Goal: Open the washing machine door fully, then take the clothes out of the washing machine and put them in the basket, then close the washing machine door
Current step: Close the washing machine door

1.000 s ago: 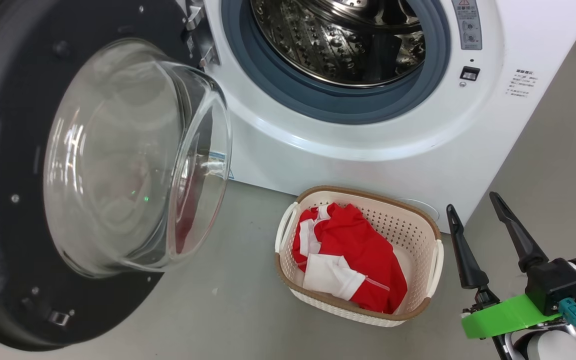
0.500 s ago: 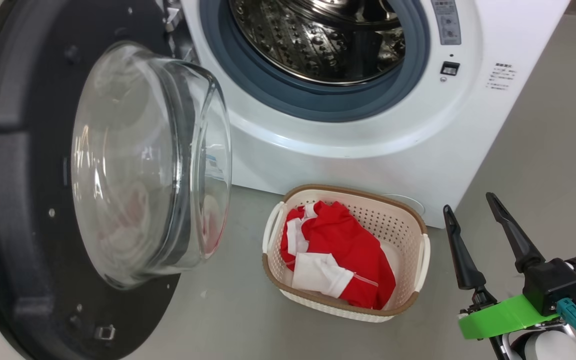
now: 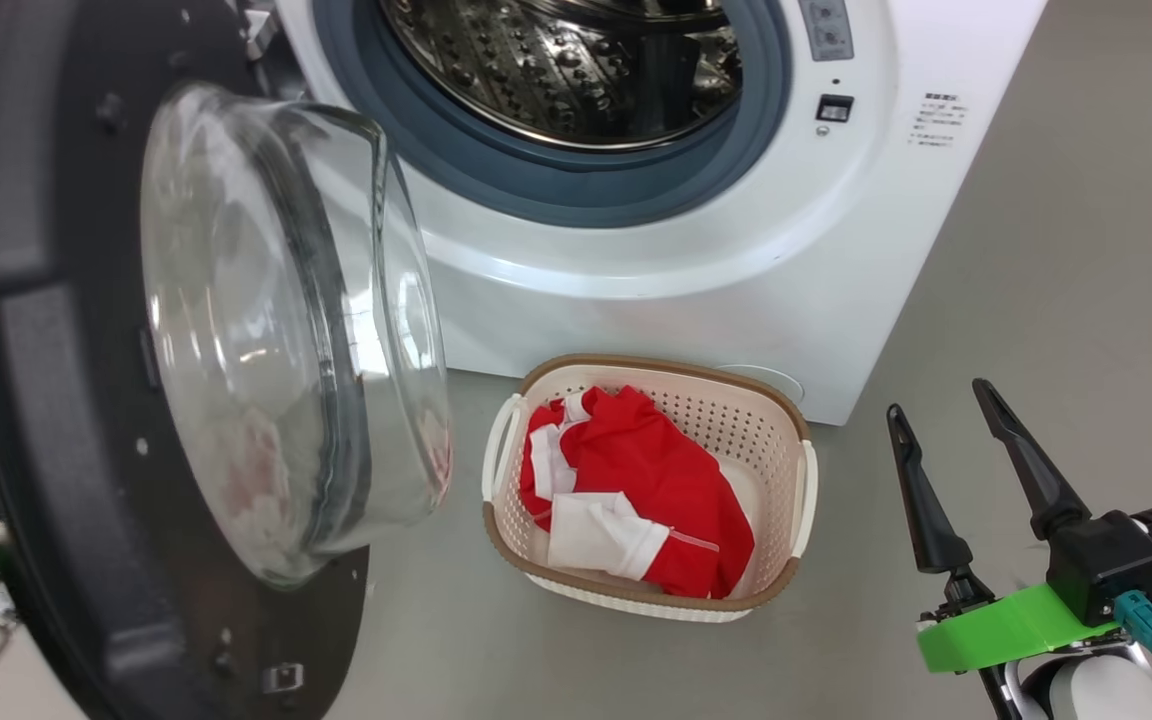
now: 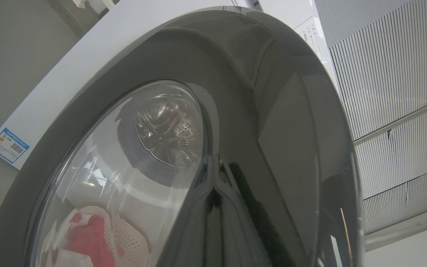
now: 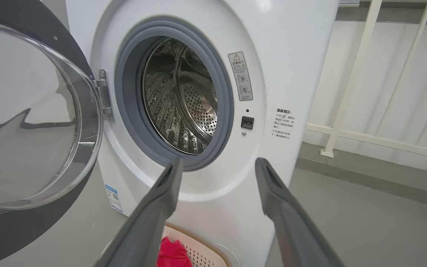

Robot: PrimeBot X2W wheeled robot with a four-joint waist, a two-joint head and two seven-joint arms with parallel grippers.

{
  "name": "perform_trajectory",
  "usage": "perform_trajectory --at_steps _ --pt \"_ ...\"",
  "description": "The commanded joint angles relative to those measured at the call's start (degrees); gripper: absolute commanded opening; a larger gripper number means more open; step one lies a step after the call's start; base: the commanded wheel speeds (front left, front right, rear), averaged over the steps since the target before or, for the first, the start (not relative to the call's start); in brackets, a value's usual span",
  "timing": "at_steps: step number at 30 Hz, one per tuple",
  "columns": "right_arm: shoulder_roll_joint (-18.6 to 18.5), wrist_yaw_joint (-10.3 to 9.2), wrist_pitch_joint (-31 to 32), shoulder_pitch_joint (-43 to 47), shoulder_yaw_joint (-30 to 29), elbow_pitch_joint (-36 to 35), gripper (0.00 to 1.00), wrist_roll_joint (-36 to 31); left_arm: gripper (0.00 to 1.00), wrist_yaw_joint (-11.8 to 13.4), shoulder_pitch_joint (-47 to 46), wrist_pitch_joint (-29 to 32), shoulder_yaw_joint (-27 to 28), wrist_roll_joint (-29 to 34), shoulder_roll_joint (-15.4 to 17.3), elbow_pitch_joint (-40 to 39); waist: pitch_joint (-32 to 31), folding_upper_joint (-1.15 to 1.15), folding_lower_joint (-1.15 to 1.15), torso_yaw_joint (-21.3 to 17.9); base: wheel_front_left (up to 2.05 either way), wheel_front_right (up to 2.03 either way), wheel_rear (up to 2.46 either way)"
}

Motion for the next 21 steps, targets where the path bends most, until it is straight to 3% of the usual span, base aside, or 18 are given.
perform_trajectory --at_steps 1,21 --pt "-0.4 0.20 -0.3 -1.9 1.3 -1.3 1.00 0.4 0.00 0.4 0.7 0.0 -0.1 -0.9 1.2 -2.5 0.2 0.00 0.00 -0.5 0.00 0.00 0.00" --pt "-0.4 0.20 -0.3 -2.7 1.5 -1.4 1.00 0.8 0.00 1.9 6.6 -5.4 -9.1 -5.2 0.7 -10.9 1.5 0.00 0.00 -3.6 0.00 0.00 0.00"
